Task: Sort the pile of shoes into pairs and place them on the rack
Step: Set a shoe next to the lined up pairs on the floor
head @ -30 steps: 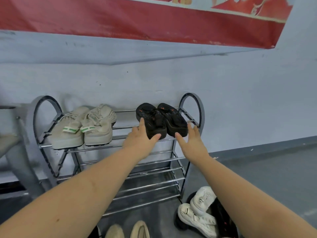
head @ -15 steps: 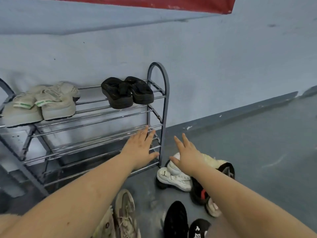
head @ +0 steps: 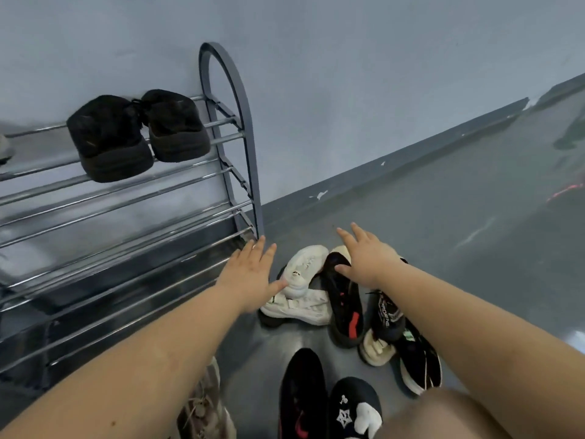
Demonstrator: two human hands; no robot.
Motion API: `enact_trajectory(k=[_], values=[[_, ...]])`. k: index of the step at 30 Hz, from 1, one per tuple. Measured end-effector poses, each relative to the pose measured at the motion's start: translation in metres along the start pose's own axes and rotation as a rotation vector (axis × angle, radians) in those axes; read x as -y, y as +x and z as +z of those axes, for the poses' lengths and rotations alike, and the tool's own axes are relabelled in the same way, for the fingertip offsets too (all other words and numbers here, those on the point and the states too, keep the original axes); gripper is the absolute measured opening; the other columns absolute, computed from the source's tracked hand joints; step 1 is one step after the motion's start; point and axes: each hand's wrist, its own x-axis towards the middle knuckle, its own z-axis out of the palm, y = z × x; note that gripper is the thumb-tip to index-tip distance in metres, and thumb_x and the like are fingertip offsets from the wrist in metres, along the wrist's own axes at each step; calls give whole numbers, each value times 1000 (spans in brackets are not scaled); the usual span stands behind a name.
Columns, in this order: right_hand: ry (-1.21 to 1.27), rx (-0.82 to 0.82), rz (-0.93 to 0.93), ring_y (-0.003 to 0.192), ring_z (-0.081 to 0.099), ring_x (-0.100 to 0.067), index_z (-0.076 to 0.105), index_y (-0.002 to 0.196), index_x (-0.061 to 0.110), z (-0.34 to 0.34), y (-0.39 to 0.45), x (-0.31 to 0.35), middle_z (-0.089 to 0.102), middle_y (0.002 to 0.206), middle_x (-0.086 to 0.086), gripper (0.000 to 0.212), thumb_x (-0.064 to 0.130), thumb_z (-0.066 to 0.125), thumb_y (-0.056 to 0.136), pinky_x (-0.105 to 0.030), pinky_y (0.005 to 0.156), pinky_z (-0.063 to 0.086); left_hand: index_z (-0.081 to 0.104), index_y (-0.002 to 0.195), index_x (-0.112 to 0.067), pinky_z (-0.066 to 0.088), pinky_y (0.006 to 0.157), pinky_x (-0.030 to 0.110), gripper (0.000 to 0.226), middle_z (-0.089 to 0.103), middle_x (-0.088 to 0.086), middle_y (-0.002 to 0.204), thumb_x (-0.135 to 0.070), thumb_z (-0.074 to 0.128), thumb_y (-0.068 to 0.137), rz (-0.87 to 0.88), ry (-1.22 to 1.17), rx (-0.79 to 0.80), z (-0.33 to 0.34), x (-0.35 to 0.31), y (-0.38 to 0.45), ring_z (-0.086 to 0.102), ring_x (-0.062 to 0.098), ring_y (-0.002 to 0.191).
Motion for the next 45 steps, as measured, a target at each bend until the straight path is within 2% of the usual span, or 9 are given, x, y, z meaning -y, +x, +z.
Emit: enact_trajectory(k=[7, 15, 21, 26, 32, 34, 37, 40, 45], values=[[12, 61, -15, 146, 16, -29, 2, 153, 24, 46, 61, -14, 2, 161, -8, 79, 50, 46, 93, -44, 113, 29, 0, 152, -20, 2, 119, 40, 76, -11, 9, 160, -60, 29, 93, -15, -45, 128, 41, 5, 58, -6, 24, 148], [33, 202, -112, 144, 19, -29, 2, 153, 23, 112, 117, 6, 3, 161, -8, 78, 49, 46, 93, -43, 109, 36, 4, 152, -22, 8, 120, 41, 76, -9, 9, 160, -61, 29, 92, 1, -19, 292, 92, 27, 110, 0, 26, 148], [46, 279, -178, 143, 22, -30, 0, 153, 23, 148, 147, 18, 5, 160, -9, 84, 52, 49, 91, -42, 107, 35, 1, 152, -23, 10, 118, 40, 75, -9, 8, 160, -58, 32, 93, 2, -71, 375, 118, 31, 149, 3, 25, 148], [241, 351, -55, 143, 23, -32, -8, 152, 22, 177, 169, 25, 2, 161, -9, 98, 61, 52, 85, -43, 113, 30, 4, 152, -22, 11, 120, 36, 79, 2, 3, 161, -58, 39, 92, -117, -417, 449, 143, 28, 173, 7, 21, 148], [463, 338, 76, 140, 31, -34, -10, 152, 27, 198, 170, 28, -9, 160, -12, 106, 74, 49, 76, -42, 109, 36, 23, 149, -20, 31, 113, 39, 70, 40, 3, 149, -47, 50, 91, -190, -810, 436, 167, 19, 201, 40, 22, 135], [504, 329, 92, 138, 35, -32, -9, 151, 28, 203, 170, 27, 4, 160, -14, 107, 74, 50, 76, -41, 108, 38, 28, 147, -19, 34, 110, 34, 64, 45, 1, 145, -44, 49, 93, -246, -889, 412, 171, 15, 205, 44, 21, 131], [646, 268, 77, 132, 44, -25, -4, 152, 25, 204, 170, 29, 36, 152, -8, 104, 65, 57, 78, -34, 103, 39, 43, 138, -13, 38, 100, 30, 47, 54, 6, 136, -36, 45, 97, -346, -930, 366, 173, 13, 208, 51, 25, 123], [790, 200, 107, 132, 45, -22, -2, 153, 26, 203, 166, 30, 40, 150, -2, 103, 55, 64, 79, -29, 102, 38, 47, 136, -8, 42, 101, 33, 43, 56, 10, 133, -26, 45, 98, -397, -991, 345, 174, 16, 209, 54, 26, 119], [930, 114, 169, 131, 46, -16, -5, 152, 23, 200, 157, 38, 41, 149, 1, 116, 52, 74, 72, -28, 104, 39, 52, 132, -6, 42, 99, 31, 38, 60, 10, 128, -21, 46, 97, -414, -1054, 314, 169, 21, 196, 56, 26, 116]])
